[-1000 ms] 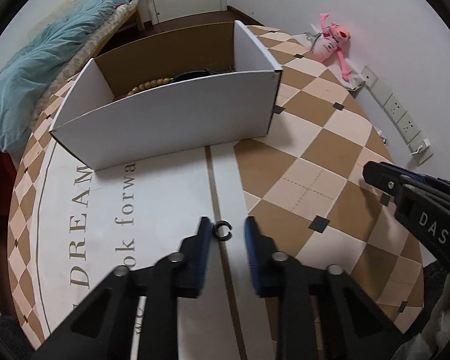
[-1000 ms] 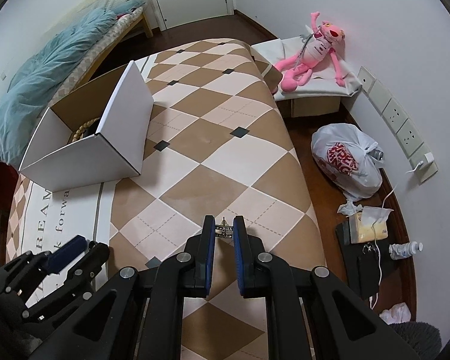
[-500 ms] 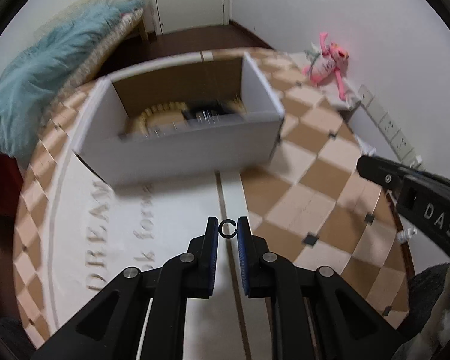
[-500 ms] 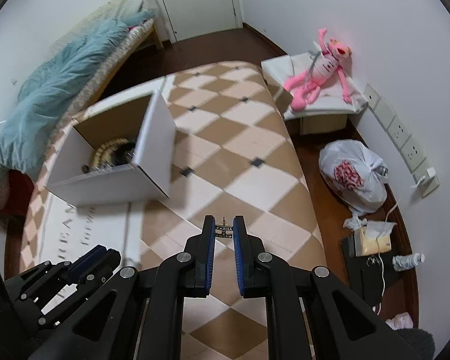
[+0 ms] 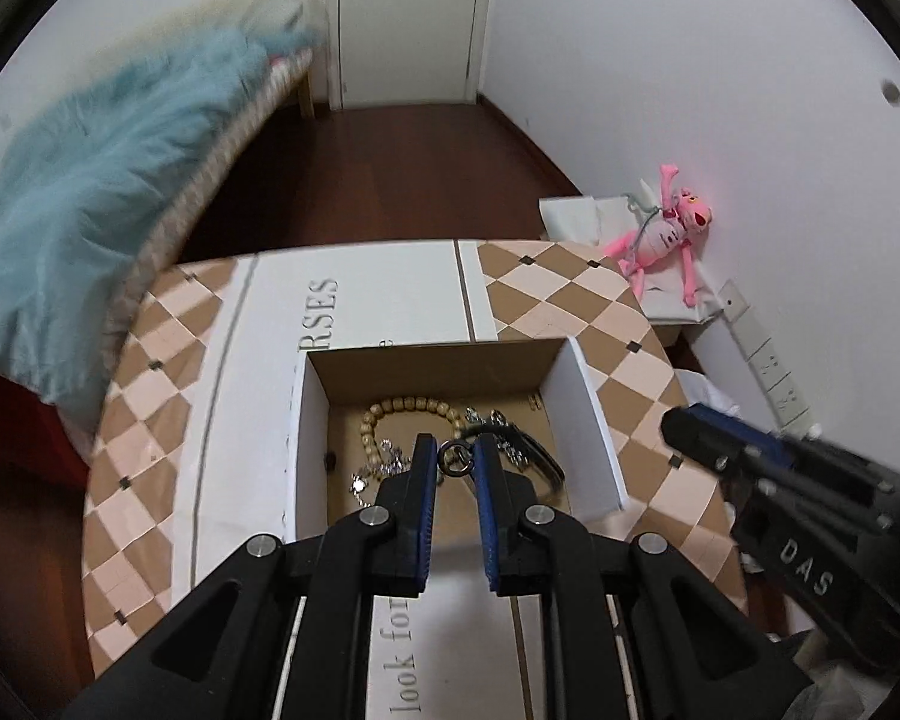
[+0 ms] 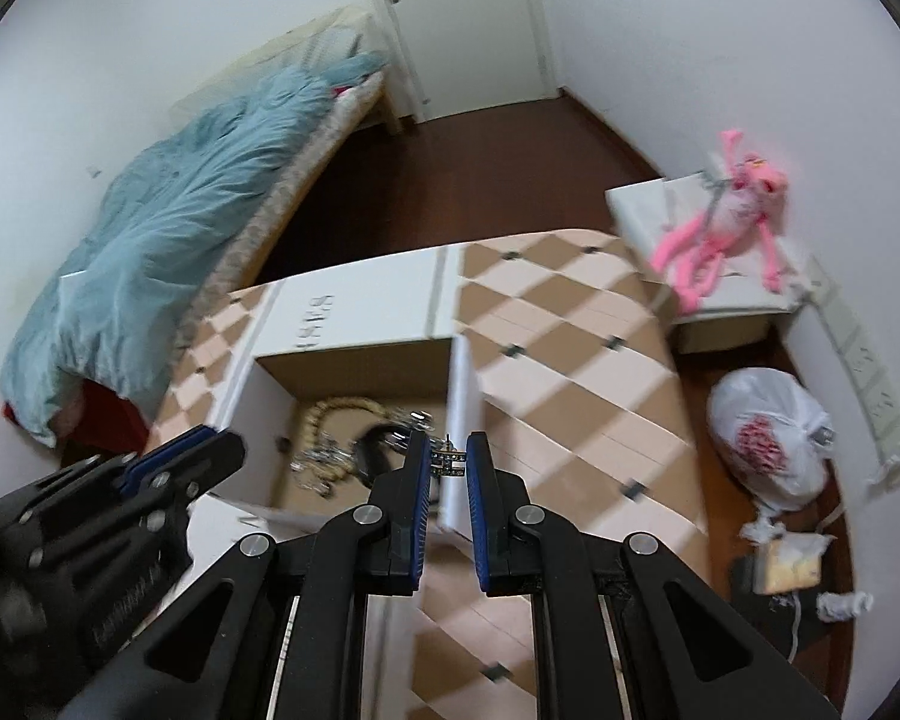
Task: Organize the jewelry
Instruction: 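Carry the pendant and black ring into the white box and open both tools, then withdraw both tools back from the box over the table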
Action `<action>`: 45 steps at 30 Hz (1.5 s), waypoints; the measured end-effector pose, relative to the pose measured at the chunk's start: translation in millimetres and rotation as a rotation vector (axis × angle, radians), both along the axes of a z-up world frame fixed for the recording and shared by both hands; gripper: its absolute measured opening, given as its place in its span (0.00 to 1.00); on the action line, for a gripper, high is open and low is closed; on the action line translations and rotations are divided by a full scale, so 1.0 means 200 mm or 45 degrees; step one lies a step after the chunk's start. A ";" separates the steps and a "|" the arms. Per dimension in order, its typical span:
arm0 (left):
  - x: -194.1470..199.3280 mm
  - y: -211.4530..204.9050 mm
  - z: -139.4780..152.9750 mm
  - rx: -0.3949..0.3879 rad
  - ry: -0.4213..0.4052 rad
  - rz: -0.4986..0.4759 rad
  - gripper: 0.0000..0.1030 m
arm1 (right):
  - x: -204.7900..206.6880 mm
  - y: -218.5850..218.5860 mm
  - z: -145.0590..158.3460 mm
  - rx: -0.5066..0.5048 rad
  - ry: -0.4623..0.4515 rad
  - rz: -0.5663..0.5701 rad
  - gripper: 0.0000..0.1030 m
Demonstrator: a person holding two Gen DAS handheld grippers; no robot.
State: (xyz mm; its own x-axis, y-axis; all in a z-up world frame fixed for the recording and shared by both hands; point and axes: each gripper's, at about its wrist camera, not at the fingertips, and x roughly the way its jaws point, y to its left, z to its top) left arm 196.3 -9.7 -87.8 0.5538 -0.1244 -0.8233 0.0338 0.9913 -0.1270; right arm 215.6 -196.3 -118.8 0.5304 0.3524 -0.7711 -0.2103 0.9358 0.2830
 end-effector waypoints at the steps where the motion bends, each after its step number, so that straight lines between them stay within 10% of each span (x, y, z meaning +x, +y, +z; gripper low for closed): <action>1: 0.04 0.03 -0.01 -0.021 0.025 0.005 0.10 | 0.05 0.03 -0.01 0.006 0.028 0.027 0.12; 13: 0.34 0.18 -0.11 -0.022 0.256 0.049 0.13 | 0.48 0.27 -0.20 -0.214 0.347 0.172 0.14; 15: 0.35 0.19 -0.10 -0.011 0.264 0.065 0.14 | 0.49 0.26 -0.19 -0.218 0.351 0.167 0.30; 19: 0.35 0.22 -0.07 0.012 0.230 0.095 0.62 | 0.49 0.25 -0.16 -0.236 0.339 0.152 0.45; 23: 0.34 0.26 -0.06 0.051 0.220 0.130 0.74 | 0.47 0.25 -0.12 -0.271 0.328 0.128 0.46; 26: 0.30 0.28 -0.07 0.108 0.216 0.156 0.95 | 0.43 0.24 -0.12 -0.328 0.325 0.103 0.65; 29: 0.25 0.29 -0.08 0.153 0.205 0.171 0.96 | 0.36 0.25 -0.14 -0.378 0.331 0.089 0.88; 45: -0.09 0.25 -0.03 0.147 0.180 0.216 0.96 | 0.02 0.21 -0.07 -0.420 0.297 0.011 0.94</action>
